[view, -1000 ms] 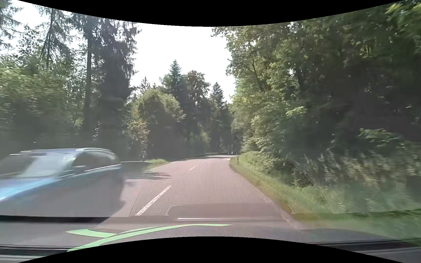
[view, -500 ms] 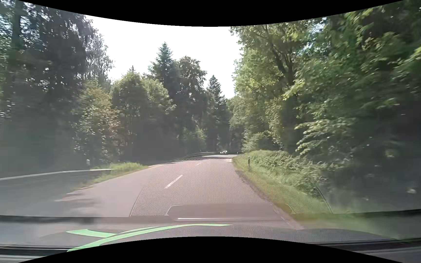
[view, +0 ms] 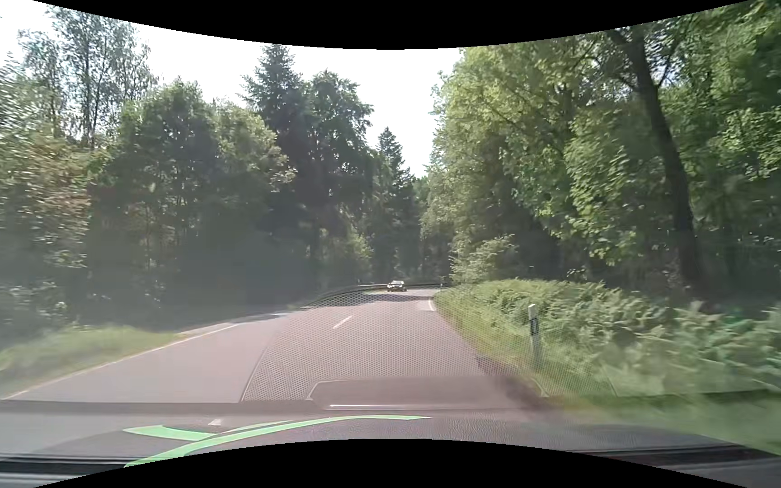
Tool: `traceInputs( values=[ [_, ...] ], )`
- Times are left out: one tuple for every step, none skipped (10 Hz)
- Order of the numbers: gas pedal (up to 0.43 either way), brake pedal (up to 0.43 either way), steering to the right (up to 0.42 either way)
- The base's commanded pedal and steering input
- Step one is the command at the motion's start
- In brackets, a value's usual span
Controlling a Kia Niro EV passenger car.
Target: Follow the waypoints while adhering to traffic rules and regulations
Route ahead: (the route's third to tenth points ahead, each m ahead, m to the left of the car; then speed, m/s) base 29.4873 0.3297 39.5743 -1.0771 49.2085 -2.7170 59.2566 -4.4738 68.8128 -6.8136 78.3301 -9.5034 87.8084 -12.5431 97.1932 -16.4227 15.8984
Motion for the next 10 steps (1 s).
traceInputs(
  values=[
    [0.118, 0.000, 0.016],
    [0.098, 0.000, 0.016],
    [0.039, 0.000, 0.016],
    [0.000, 0.000, 0.016],
    [0.000, 0.000, 0.016],
    [0.000, 0.000, 0.016],
    [0.000, 0.000, 0.016],
    [0.000, 0.000, 0.016],
    [0.000, 0.000, 0.016],
    [0.000, 0.000, 0.016]
  ],
)
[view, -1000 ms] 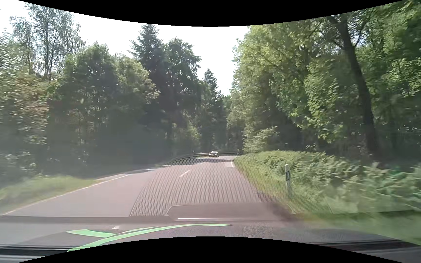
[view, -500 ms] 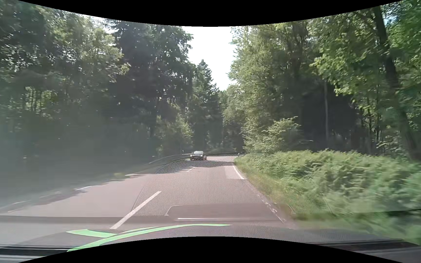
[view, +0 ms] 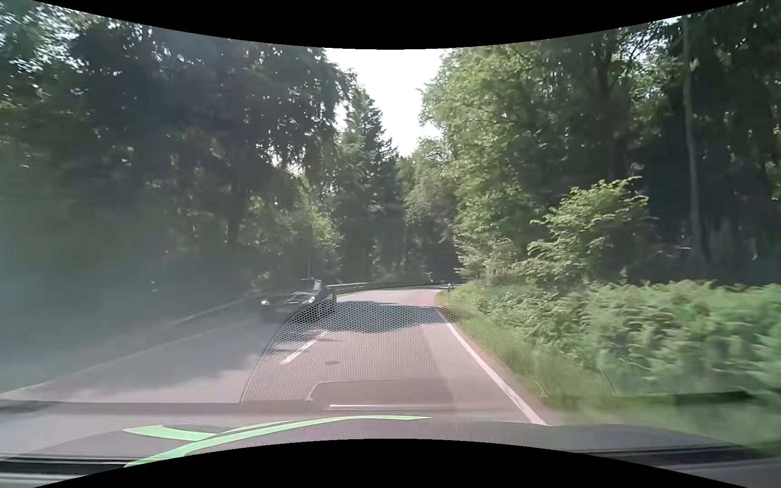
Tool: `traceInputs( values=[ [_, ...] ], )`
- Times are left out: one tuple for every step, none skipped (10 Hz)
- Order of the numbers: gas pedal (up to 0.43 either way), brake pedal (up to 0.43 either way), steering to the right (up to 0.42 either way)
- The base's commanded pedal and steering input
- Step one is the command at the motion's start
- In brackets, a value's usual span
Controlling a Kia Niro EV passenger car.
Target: Follow the waypoints while adhering to traffic rules and regulations
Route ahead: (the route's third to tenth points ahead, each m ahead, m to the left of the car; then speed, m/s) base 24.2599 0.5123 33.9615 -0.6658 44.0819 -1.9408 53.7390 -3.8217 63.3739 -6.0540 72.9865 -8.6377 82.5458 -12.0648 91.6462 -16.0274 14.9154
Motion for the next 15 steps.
traceInputs(
  values=[
    [0.000, 0.000, 0.016],
    [0.000, 0.000, 0.016],
    [0.000, 0.000, 0.016],
    [0.000, 0.000, 0.016],
    [0.000, 0.000, 0.016],
    [0.000, 0.000, 0.016],
    [0.000, 0.000, 0.017],
    [0.000, 0.000, 0.019],
    [0.008, 0.000, 0.024],
    [0.028, 0.000, 0.026],
    [0.059, 0.000, 0.026],
    [0.067, 0.000, 0.026],
    [0.098, 0.000, 0.026],
    [0.098, 0.000, 0.025],
    [0.110, 0.000, 0.024]
  ],
)
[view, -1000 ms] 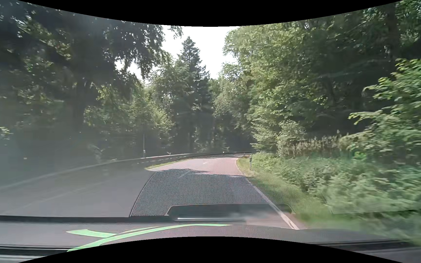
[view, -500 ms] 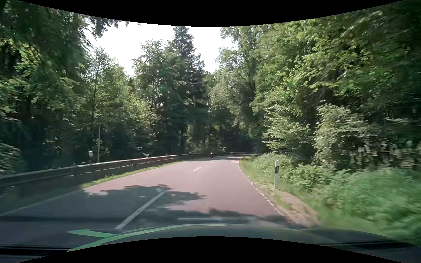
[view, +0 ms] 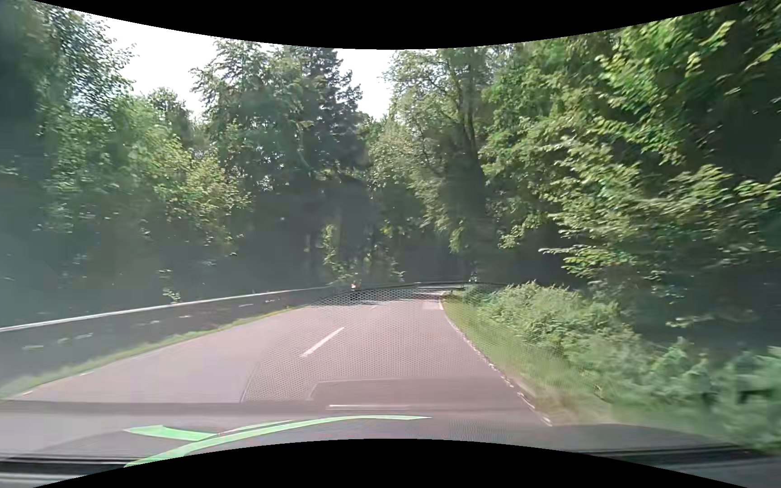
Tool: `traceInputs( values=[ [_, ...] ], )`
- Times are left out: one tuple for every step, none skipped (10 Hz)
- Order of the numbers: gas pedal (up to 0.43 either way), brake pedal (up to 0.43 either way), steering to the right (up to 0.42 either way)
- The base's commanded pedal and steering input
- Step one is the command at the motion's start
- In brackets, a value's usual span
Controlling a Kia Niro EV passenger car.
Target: Follow the waypoints while adhering to traffic rules and regulations
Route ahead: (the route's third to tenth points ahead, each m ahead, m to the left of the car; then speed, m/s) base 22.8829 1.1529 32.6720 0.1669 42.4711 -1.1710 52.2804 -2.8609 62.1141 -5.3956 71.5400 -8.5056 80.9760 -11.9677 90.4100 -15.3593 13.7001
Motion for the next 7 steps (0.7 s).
traceInputs(
  values=[
    [0.118, 0.000, 0.023],
    [0.118, 0.000, 0.022],
    [0.118, 0.000, 0.022],
    [0.118, 0.000, 0.022],
    [0.118, 0.000, 0.021],
    [0.118, 0.000, 0.021],
    [0.118, 0.000, 0.021]
  ],
)
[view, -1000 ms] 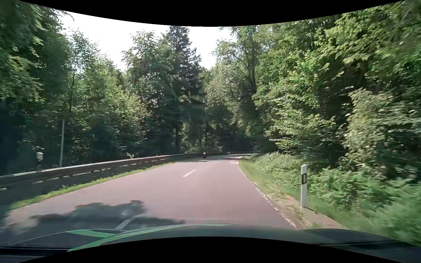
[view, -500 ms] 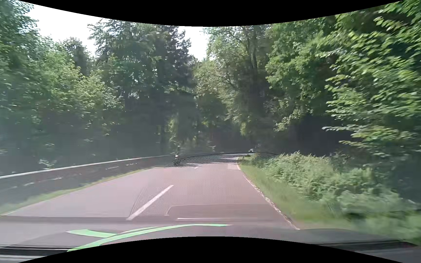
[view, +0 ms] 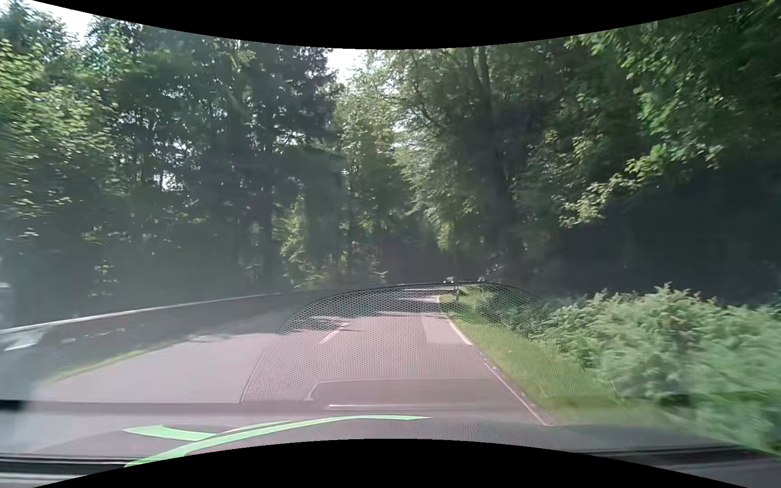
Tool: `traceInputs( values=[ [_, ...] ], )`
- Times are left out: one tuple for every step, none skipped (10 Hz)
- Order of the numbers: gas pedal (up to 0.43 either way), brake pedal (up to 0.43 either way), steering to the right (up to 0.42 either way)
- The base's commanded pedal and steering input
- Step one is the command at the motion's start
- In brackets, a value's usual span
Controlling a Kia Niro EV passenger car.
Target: Follow the waypoints while adhering to traffic rules and regulations
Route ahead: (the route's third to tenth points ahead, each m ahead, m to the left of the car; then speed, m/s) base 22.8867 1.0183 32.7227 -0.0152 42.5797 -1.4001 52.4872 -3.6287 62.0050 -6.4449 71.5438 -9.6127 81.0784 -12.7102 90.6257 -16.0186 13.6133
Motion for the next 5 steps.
traceInputs(
  values=[
    [0.130, 0.000, 0.021],
    [0.130, 0.000, 0.021],
    [0.130, 0.000, 0.021],
    [0.130, 0.000, 0.021],
    [0.138, 0.000, 0.021]
  ],
)
